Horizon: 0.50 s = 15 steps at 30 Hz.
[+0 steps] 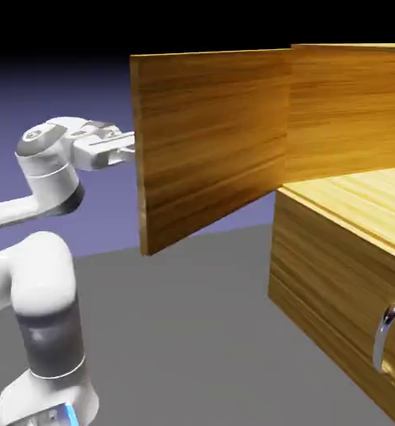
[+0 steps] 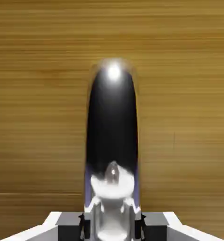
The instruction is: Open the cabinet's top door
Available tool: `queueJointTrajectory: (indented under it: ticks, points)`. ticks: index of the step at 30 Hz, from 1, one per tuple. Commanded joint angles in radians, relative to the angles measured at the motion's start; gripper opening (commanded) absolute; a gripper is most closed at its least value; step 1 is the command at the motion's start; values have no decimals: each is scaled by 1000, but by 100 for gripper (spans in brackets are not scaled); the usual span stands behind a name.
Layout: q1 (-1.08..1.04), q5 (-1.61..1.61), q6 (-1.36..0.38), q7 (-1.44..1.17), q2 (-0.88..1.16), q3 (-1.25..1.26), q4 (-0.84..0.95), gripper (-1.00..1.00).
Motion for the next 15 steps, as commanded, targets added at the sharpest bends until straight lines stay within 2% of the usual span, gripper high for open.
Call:
queueJointTrajectory:
  ticks: [1, 15]
  points:
    - [-11, 28, -43, 2, 12, 36, 31, -100]
    - [-347, 257, -522, -16, 122, 344, 537, -100]
